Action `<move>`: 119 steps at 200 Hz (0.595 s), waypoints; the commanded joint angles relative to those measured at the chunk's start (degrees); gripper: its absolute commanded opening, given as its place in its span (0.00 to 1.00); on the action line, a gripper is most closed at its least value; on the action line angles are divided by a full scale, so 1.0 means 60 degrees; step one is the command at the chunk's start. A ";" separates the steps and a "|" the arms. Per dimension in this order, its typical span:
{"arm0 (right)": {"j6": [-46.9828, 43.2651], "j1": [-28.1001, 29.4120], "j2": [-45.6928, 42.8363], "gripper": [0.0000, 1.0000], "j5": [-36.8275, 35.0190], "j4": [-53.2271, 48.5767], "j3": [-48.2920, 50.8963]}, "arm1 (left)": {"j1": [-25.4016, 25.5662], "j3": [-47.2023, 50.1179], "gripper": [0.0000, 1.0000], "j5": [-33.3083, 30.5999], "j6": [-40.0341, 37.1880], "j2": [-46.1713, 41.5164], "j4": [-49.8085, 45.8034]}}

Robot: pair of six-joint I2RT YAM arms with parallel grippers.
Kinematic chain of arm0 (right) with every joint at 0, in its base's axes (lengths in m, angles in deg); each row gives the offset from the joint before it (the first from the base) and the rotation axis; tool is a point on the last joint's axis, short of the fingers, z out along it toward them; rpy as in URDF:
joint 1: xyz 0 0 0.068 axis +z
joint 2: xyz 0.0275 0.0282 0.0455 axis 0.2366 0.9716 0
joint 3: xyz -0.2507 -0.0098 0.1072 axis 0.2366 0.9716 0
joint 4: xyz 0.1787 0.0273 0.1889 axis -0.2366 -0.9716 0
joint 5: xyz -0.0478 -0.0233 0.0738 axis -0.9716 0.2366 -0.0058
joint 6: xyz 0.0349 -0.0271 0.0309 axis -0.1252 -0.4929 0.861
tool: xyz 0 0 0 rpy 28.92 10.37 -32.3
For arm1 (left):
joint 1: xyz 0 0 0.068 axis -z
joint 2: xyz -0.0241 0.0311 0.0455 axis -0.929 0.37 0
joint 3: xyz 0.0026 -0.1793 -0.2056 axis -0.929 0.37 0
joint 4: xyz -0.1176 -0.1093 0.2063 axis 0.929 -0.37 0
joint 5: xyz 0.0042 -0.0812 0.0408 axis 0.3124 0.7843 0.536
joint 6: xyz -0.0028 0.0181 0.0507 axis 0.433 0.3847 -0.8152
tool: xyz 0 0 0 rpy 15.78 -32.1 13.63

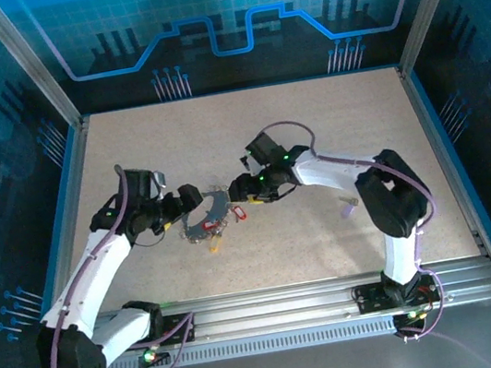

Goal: Put the keys on the keyring

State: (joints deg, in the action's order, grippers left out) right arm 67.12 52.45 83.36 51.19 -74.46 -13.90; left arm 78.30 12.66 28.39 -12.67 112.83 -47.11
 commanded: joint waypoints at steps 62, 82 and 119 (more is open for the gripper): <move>0.1932 0.0612 0.1164 0.70 0.0394 0.1335 -0.0131 | -0.0469 -0.1334 0.99 -0.1749 -0.1686 0.0278 -0.2391; 0.2104 0.0585 0.1342 0.70 0.0364 0.1398 0.0011 | -0.0469 -0.0906 0.99 -0.1883 -0.1758 0.0167 -0.2009; 0.2091 0.0484 0.1031 0.71 -0.0562 0.0585 0.0443 | -0.0469 -0.0035 0.99 -0.1809 -0.1617 -0.0199 -0.1257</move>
State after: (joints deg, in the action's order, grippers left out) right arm 78.62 55.73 90.44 51.43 -67.53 -13.38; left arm 75.97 9.41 18.68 -20.89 113.53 -56.62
